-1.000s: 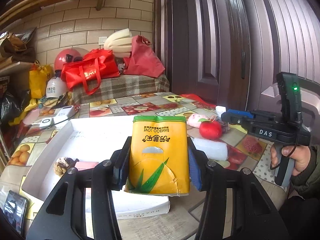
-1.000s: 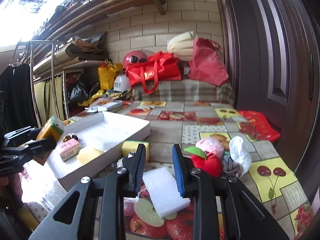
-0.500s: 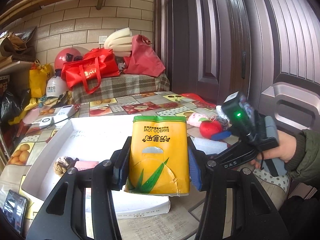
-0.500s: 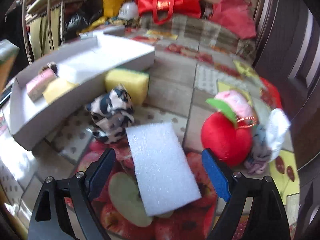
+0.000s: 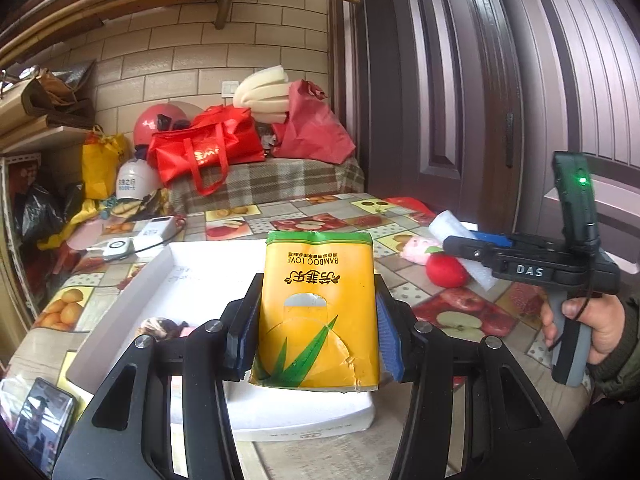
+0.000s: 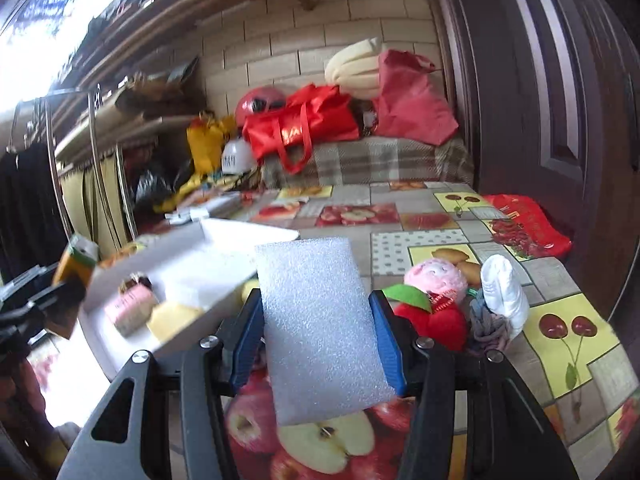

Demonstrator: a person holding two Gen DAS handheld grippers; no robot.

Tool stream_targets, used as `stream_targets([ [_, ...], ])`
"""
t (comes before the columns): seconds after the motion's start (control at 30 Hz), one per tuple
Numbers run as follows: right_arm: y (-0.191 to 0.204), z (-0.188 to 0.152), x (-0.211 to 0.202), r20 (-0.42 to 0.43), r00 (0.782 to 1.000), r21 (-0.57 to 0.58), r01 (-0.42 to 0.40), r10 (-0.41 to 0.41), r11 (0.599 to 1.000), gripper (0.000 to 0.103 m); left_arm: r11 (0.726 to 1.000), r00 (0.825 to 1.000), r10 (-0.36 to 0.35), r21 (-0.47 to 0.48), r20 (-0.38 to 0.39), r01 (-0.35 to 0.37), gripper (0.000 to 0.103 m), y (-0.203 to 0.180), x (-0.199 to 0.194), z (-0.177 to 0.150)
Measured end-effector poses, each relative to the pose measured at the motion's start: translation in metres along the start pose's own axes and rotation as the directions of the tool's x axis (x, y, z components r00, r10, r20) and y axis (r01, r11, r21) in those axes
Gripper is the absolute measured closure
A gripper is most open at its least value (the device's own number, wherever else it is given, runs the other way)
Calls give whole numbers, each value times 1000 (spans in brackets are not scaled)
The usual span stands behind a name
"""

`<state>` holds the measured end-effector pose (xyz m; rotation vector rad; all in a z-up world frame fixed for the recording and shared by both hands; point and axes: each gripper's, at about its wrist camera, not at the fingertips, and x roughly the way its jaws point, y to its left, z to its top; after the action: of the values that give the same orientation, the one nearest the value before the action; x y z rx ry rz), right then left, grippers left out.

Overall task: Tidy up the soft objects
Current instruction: 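Carry tissue pack and foam strip into the white tray and open both tools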

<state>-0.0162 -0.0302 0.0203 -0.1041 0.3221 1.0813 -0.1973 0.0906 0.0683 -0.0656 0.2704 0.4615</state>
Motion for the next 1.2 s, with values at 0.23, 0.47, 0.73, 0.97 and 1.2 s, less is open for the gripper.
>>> stream_targets([
  [0.23,40,3,10,28,999,-70,-37,39,997,51,997,998,65,-35,-3,-65,54,20,4,0],
  [0.47,59,5,29,6,997,-81,-76,77,994,51,991,993,120,-61,-14,-121,54,37,9,-1],
  [0.73,67,3,45,-19,996,-71,-84,83,994,51,980,980,191,-48,-61,-194,54,68,34,-6],
  [0.97,91,6,60,-16,995,-129,-96,95,987,51,970,971,226,-75,-84,-232,54,86,46,-7],
  [1.2,108,13,82,-27,995,-140,-103,100,985,51,969,965,243,-25,-96,-246,53,89,60,-5],
])
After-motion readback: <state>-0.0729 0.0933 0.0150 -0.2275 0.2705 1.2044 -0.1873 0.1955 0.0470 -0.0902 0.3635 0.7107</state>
